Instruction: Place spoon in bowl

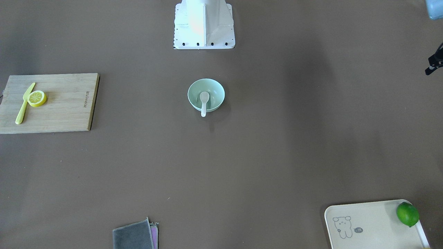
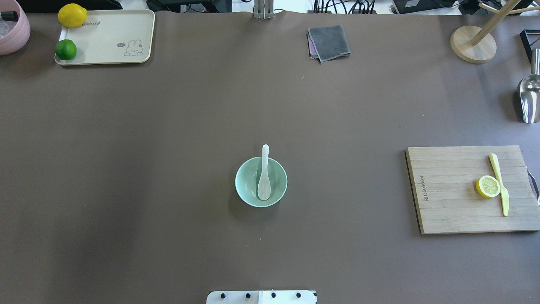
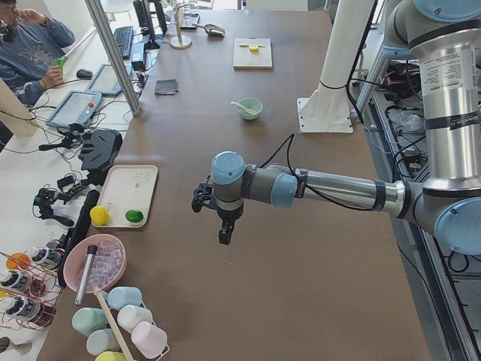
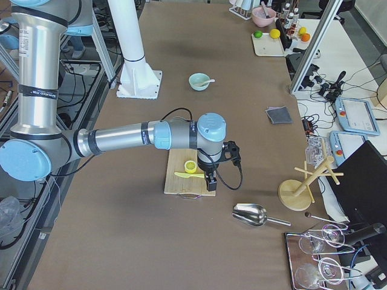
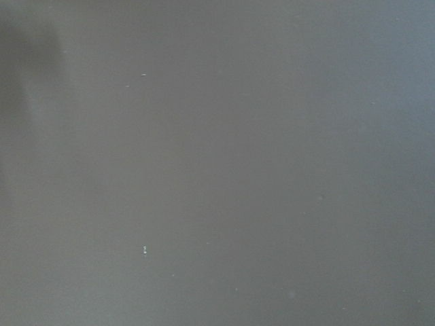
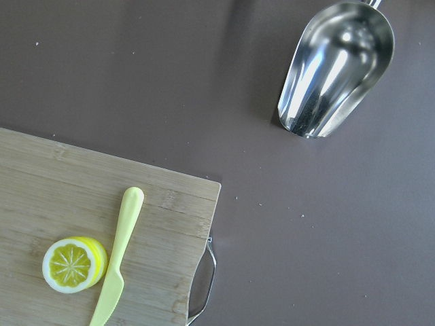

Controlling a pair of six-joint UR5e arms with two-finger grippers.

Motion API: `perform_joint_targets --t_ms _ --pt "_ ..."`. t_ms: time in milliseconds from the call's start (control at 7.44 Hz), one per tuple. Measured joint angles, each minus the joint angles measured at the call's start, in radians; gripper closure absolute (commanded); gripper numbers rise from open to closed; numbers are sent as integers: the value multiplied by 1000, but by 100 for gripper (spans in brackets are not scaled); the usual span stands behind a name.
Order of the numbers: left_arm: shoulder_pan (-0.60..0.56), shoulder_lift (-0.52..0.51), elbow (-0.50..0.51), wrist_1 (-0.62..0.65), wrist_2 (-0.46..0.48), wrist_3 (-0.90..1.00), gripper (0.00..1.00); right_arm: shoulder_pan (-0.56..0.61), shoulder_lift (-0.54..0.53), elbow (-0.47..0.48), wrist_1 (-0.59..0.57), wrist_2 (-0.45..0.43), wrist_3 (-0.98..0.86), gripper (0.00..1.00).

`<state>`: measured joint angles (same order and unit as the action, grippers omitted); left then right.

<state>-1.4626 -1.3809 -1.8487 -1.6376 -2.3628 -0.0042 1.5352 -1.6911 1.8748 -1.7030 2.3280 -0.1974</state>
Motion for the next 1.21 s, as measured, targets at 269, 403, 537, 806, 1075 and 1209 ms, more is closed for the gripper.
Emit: perform_joint_targets --t_ms 269,403,537,806,1075,1209 --pt "-76 14 41 -2 -51 19 3 14 -14 -1 -2 1 -10 0" --pt "-104 36 45 -12 -55 22 3 16 -29 -1 -1 5 -6 0" --pt "-117 50 48 -21 -56 22 2 16 -42 -2 3 6 -4 0" --pt "-124 57 65 -29 -59 20 2 16 -73 -5 9 10 -7 0" --pt "-147 34 94 -32 -60 14 2 18 -85 -20 9 27 -5 0" --pt "-167 28 83 -33 -63 13 2 22 -86 -35 10 35 -5 0"
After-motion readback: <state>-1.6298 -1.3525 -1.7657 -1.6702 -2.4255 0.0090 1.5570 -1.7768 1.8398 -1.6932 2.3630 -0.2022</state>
